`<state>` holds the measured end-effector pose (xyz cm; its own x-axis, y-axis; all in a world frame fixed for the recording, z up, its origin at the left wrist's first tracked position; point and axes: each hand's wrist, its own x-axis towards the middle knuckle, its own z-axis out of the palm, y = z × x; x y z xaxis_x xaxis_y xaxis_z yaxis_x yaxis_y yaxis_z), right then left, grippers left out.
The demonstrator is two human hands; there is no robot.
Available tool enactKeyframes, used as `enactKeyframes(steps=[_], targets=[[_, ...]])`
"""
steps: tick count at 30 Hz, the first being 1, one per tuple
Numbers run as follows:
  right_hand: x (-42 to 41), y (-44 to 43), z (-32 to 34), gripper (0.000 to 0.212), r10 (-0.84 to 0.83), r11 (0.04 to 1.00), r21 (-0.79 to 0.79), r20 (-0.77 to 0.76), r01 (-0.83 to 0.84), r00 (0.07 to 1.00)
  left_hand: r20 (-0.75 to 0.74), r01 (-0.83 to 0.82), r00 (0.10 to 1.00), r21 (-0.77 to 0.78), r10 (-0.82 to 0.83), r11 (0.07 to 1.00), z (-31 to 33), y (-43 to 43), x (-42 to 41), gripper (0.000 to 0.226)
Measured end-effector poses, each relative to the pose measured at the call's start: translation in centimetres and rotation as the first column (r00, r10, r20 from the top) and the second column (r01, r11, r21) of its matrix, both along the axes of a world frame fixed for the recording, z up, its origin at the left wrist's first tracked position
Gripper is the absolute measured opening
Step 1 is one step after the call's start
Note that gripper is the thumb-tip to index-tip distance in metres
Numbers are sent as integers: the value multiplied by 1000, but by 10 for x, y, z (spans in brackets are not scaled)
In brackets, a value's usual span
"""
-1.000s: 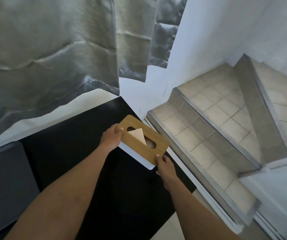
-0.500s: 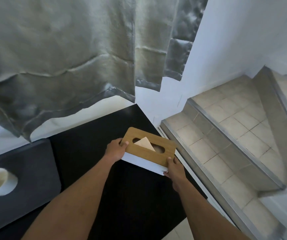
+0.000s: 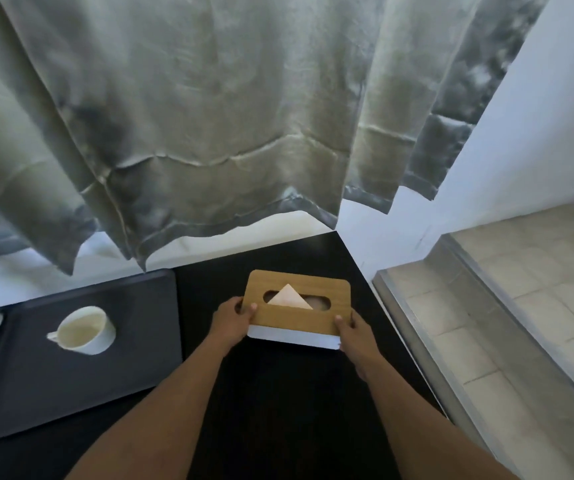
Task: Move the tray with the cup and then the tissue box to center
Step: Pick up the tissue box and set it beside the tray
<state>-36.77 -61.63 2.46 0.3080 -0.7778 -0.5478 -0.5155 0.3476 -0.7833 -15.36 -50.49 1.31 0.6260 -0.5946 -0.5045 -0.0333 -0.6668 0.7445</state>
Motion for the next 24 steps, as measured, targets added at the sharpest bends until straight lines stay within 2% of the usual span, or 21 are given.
enactKeyframes(steps=[11,17,24], targets=[[81,-19,0,44,156,984,-82,-36,-158,987,-17,-132,991,-69,131,989,-2,19,54,48],[116,-35,-1,34,215,963,-156,-56,-221,975,86,-159,983,-64,164,985,-6,15,74,49],[156,-61,-6,37,243,950,-173,-109,-259,964,92,-193,976,-75,199,978,-12,1,97,53]])
